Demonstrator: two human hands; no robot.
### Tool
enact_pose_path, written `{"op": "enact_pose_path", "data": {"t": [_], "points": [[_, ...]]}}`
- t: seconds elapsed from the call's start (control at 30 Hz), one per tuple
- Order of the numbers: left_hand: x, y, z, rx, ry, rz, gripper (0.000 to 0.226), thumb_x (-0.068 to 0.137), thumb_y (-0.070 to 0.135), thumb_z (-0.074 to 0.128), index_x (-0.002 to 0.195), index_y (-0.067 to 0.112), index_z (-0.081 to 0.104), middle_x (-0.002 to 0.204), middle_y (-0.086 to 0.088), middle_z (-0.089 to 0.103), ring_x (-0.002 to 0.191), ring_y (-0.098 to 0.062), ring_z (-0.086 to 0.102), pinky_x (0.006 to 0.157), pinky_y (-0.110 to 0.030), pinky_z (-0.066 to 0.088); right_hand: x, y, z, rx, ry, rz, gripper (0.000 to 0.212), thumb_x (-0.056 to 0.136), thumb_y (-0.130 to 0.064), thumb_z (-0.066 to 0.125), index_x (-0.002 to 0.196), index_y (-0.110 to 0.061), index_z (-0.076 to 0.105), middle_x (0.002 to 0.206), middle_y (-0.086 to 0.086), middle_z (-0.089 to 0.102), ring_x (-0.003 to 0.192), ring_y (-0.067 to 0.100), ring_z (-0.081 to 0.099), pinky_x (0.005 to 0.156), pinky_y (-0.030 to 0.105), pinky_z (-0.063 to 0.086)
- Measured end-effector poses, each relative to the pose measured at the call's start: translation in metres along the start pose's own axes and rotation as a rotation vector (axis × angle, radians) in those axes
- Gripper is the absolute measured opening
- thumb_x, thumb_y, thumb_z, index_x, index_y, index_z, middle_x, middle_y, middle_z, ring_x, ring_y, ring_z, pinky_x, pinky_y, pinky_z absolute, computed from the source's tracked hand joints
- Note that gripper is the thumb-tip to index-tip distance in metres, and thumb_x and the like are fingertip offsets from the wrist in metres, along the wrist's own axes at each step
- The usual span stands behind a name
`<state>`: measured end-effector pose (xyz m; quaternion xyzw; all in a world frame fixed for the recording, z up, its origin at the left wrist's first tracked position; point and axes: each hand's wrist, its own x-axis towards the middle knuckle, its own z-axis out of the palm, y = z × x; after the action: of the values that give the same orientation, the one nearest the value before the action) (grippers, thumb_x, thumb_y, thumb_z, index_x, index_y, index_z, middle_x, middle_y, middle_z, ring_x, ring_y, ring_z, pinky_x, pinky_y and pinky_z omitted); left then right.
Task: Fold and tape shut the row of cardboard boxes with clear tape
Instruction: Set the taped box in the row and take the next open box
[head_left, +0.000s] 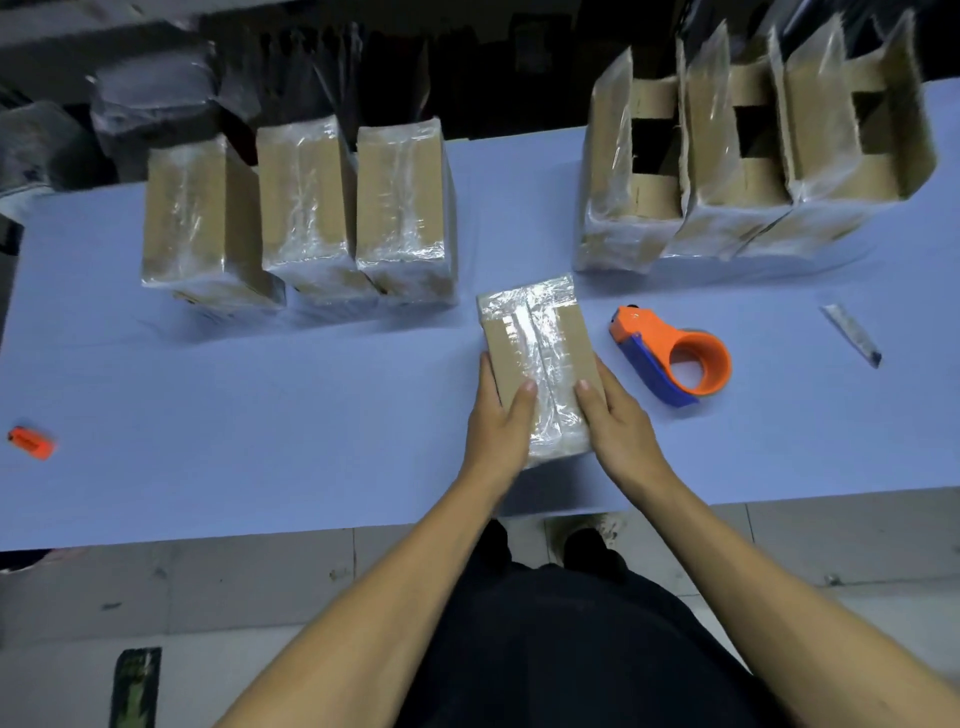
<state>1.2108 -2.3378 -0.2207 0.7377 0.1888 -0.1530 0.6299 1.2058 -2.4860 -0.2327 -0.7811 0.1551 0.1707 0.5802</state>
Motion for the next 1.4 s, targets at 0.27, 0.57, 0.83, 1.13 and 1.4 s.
{"op": "enact_pose_path", "data": {"t": [0.27, 0.57, 0.83, 1.13, 1.4], "points": [[0.089, 0.043, -0.004, 0.105, 0.034, 0.009, 0.056, 0.105, 0.03, 0.05, 0.157, 0.023, 0.03, 0.142, 0.001, 0.058, 0.124, -0.017, 0.059, 0.109, -0.039, 0.046, 0.077, -0.045, 0.013, 0.013, 0.105, -0.104, 0.034, 0.104, -0.04, 0.038, 0.137, -0.041, 0.047, 0.119, -0.033, 0.059, 0.107, -0.016, 0.054, 0.087, 0.005, 0.038], [0.182, 0.095, -0.004, 0.402, 0.125, 0.053, 0.064, 0.108, 0.035, 0.043, 0.16, 0.009, 0.018, 0.16, -0.012, 0.038, 0.146, -0.028, 0.037, 0.118, -0.037, 0.03, 0.171, -0.089, 0.019, -0.077, 0.151, -0.131, 0.038, 0.106, -0.032, 0.035, 0.136, -0.017, 0.052, 0.123, -0.004, 0.061, 0.111, 0.015, 0.054, 0.095, 0.031, 0.041], [0.179, 0.108, -0.013, 0.434, 0.082, 0.048, 0.064, 0.107, 0.035, 0.044, 0.159, 0.007, 0.019, 0.158, -0.014, 0.04, 0.145, -0.031, 0.039, 0.117, -0.042, 0.033, 0.166, -0.103, 0.014, -0.279, 0.122, -0.09, 0.038, 0.105, -0.039, 0.032, 0.122, -0.016, 0.056, 0.118, 0.002, 0.063, 0.11, 0.024, 0.056, 0.087, 0.033, 0.04], [0.164, 0.132, -0.025, 0.919, -0.051, 0.402, 0.057, 0.101, 0.016, 0.048, 0.155, 0.01, 0.033, 0.167, -0.014, 0.017, 0.154, -0.033, 0.012, 0.122, -0.042, 0.022, 0.094, -0.094, -0.027, -0.837, 0.153, -0.269, 0.044, 0.1, -0.031, 0.049, 0.142, -0.017, 0.045, 0.142, 0.006, 0.051, 0.126, 0.031, 0.047, 0.091, 0.041, 0.046], [0.144, 0.155, 0.034, 1.152, -0.196, 0.615, 0.066, 0.102, 0.035, 0.051, 0.159, 0.014, 0.024, 0.169, -0.012, 0.013, 0.156, -0.032, 0.006, 0.124, -0.049, 0.015, 0.074, -0.089, -0.09, -1.024, 0.304, -0.23, 0.044, 0.093, -0.018, 0.053, 0.136, -0.012, 0.051, 0.132, 0.011, 0.051, 0.12, 0.033, 0.046, 0.075, 0.039, 0.05]]}}
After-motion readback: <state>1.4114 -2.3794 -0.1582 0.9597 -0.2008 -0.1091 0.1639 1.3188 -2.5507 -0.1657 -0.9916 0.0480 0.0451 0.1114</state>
